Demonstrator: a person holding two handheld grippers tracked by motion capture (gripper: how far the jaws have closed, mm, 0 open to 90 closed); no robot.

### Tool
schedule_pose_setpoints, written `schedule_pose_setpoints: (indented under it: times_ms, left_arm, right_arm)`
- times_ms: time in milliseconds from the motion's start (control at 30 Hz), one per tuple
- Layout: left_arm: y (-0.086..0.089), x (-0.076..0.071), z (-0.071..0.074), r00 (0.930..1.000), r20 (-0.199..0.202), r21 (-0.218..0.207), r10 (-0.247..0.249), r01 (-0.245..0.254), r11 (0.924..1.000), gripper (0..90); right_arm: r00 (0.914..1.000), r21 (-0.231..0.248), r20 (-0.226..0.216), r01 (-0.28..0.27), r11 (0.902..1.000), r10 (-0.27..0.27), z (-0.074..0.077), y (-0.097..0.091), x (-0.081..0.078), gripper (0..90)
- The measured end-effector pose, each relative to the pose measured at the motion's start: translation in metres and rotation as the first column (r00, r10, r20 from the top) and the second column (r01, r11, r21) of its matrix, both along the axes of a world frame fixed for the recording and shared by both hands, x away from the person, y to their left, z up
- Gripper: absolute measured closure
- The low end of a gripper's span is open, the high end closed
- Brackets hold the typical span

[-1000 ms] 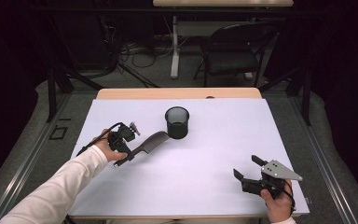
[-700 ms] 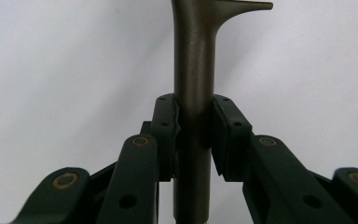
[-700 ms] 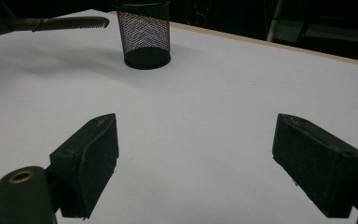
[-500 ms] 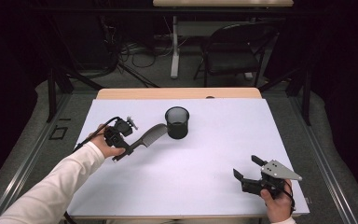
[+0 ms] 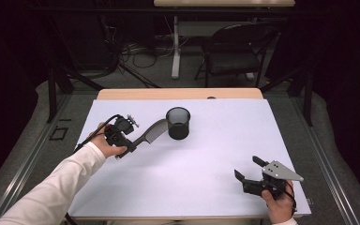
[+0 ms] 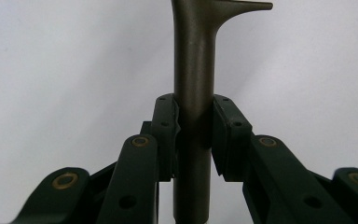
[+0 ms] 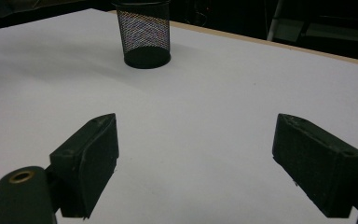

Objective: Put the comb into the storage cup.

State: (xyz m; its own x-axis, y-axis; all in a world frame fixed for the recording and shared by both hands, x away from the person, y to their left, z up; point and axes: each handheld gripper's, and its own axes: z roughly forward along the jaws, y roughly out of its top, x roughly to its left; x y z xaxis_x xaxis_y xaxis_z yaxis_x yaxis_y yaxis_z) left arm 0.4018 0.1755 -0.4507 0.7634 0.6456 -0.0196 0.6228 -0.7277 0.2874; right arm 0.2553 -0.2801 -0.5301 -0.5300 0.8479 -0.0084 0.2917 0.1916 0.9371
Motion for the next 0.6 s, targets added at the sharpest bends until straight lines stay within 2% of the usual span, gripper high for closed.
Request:
schedule_pose_setpoints:
  times_ms: [133,233,433,600]
  left_arm:
    - [0.0,-0.001,0.003,0.9998,0.021,-0.013,0.001,0.0,0.9999,73.0]
    - [-0.001,-0.001,0.006,0.9998,0.018,-0.026,-0.002,0.003,0.9997,72.9]
    - [-0.002,-0.003,0.009,0.9993,0.037,-0.04,-0.009,0.01,0.9992,73.0]
    - [-0.002,-0.005,0.012,0.998,0.063,-0.059,-0.001,0.005,0.9983,72.9]
  right_arm:
    - [1.0,0.001,-0.001,-0.001,1.0,0.001,0.0,0.0,0.0,14.3]
    - [1.0,0.0,-0.001,-0.001,1.0,0.001,0.0,0.0,0.0,14.3]
    - [1.0,0.0,-0.001,0.0,1.0,0.0,0.0,0.0,0.0,14.3]
    - [1.0,0.0,-0.003,0.004,1.0,-0.004,0.0,0.0,0.0,14.3]
